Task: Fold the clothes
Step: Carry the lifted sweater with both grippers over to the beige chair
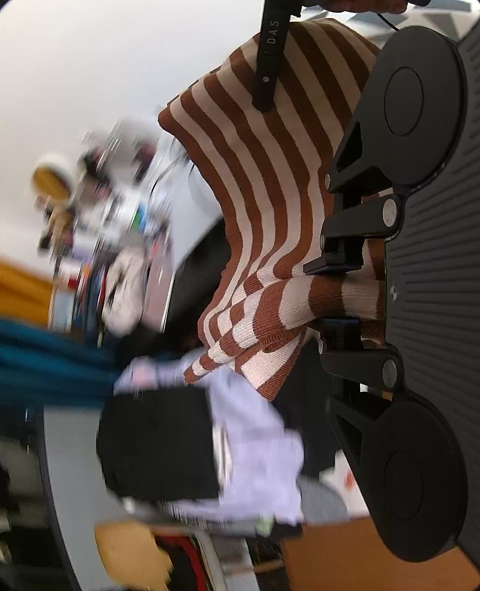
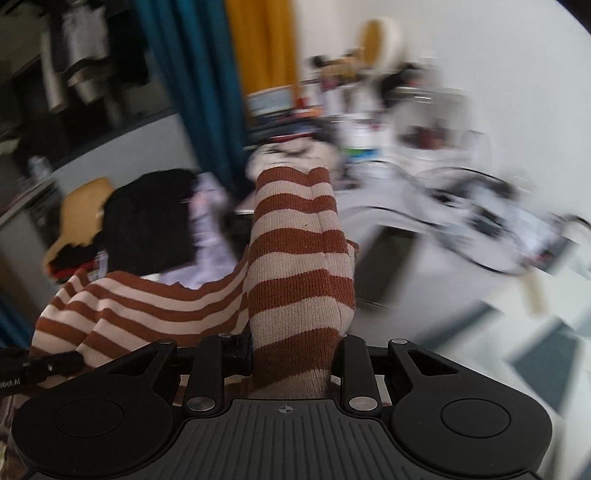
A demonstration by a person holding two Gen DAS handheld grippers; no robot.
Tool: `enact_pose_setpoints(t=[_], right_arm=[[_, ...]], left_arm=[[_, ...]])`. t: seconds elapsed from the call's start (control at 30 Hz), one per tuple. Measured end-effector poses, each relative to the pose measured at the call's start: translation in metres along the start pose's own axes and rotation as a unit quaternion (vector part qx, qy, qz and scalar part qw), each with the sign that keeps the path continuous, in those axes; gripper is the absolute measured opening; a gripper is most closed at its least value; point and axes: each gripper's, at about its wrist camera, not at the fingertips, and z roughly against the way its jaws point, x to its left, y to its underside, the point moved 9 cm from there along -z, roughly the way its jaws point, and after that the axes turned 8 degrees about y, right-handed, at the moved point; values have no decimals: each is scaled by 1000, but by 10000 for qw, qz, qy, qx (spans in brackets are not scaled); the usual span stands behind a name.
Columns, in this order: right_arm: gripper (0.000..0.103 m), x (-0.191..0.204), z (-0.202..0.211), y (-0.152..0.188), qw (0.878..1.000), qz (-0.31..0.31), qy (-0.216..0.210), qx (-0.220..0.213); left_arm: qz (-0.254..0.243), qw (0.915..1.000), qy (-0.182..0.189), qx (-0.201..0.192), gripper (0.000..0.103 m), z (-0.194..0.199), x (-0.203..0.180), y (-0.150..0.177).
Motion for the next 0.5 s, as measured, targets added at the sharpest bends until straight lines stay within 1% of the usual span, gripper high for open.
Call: enact_pose_setpoints(t=[0.1,0.17,0.23,0.37,0.5], right_arm=[[23,72,-23,-11,9996,160,-214,-34],[23,124,-37,-11,9993,308,-200,-17],[23,178,-49,-11,9983,536,-221,90],[23,285,-67,-14,9939,994,-436,214],[23,373,-84,-18,9913,1086,-704,246]], left_arm=[[213,9993,-162,-254,22,19,63,-18],[319,9984,-253,-397,22,32,107,-28],[414,9973,-372,-482,22,45,152,-33],[718,9942,-650,-467,22,65,236,-40],[839,9912,-946,-395,22,86,305,-53]])
